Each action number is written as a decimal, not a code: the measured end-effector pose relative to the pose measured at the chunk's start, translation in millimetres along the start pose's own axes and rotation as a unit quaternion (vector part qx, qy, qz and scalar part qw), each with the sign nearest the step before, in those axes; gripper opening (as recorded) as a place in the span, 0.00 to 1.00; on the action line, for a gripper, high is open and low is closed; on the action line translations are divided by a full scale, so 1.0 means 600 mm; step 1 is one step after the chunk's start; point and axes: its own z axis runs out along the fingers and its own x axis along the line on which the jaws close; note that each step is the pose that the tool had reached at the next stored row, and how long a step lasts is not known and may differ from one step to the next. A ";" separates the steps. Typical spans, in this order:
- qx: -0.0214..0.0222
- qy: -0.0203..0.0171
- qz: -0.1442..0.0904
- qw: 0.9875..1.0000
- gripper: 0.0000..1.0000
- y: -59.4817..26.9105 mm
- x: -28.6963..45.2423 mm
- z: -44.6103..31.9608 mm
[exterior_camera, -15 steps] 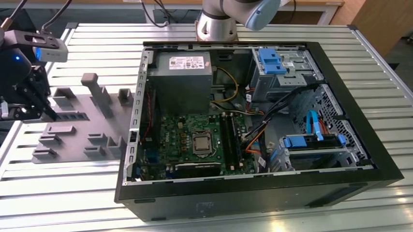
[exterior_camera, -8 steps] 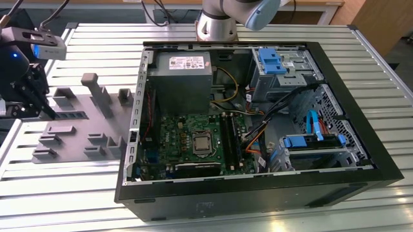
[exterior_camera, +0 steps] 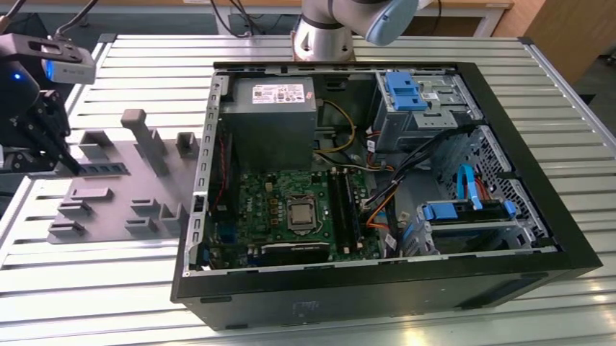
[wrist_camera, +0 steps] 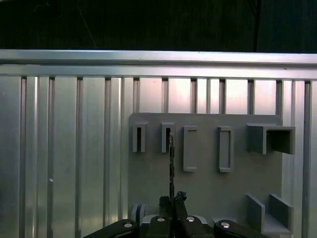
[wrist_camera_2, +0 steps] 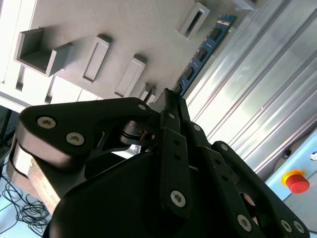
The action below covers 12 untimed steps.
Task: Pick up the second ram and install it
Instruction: 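Pick up the second ram and move it above second insertion slot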
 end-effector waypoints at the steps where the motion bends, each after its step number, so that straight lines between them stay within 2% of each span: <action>1: 0.000 0.000 0.000 1.000 0.14 0.000 0.000 -0.001; 9: 0.000 0.000 0.000 1.000 0.14 0.000 0.000 -0.003; 12: 0.000 0.001 0.010 1.000 0.14 0.000 0.000 -0.003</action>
